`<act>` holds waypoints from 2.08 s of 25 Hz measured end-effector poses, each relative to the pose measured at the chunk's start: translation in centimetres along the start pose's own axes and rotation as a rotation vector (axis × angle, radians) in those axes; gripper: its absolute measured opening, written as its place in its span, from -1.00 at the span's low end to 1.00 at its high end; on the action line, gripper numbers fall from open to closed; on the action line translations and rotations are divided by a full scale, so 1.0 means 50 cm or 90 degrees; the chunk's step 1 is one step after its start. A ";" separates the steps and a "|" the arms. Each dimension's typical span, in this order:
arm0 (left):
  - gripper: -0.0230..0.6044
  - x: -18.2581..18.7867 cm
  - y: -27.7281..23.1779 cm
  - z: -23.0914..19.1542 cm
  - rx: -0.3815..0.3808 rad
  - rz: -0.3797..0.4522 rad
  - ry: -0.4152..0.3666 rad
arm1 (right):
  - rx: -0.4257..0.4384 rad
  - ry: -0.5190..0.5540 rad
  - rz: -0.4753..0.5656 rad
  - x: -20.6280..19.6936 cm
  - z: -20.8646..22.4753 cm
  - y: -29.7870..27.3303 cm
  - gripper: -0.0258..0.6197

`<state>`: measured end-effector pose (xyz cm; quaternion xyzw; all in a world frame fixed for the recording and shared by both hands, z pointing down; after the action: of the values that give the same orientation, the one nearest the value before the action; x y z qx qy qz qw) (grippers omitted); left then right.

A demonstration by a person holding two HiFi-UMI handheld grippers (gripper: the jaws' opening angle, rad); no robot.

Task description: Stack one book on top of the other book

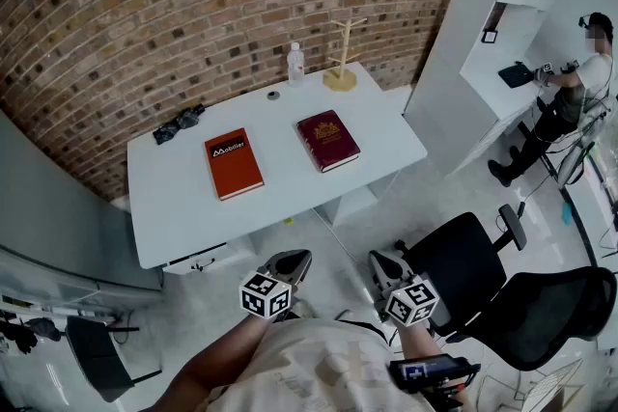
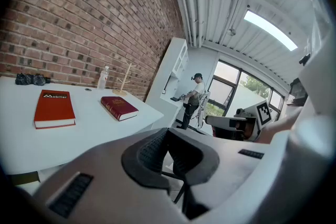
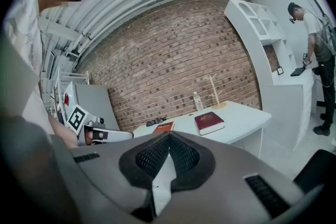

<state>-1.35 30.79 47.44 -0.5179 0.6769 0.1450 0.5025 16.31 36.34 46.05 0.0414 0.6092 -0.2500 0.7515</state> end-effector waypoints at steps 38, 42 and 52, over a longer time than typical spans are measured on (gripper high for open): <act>-0.87 -0.018 -0.077 0.139 0.071 0.000 0.005 | 0.028 -0.046 0.007 -0.011 0.135 0.118 -0.85; -0.87 -0.032 -0.090 0.162 0.070 -0.001 0.004 | 0.031 -0.038 0.007 -0.016 0.148 0.134 -0.85; -0.86 -0.048 -0.080 0.143 0.100 0.000 0.012 | 0.040 -0.035 0.015 -0.010 0.170 0.117 -0.85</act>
<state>5.73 35.58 47.47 -0.4784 0.6907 0.0869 0.5353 26.37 38.47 47.28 0.0656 0.5797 -0.2611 0.7690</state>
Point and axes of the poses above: the fingertips, and each gripper's own axes: y backward along the fingers, z to its right, x out of its top, the point moved 3 cm from there along y, backward along the fingers, and after that the axes turned 5 degrees about y, right-handed, at the moved point
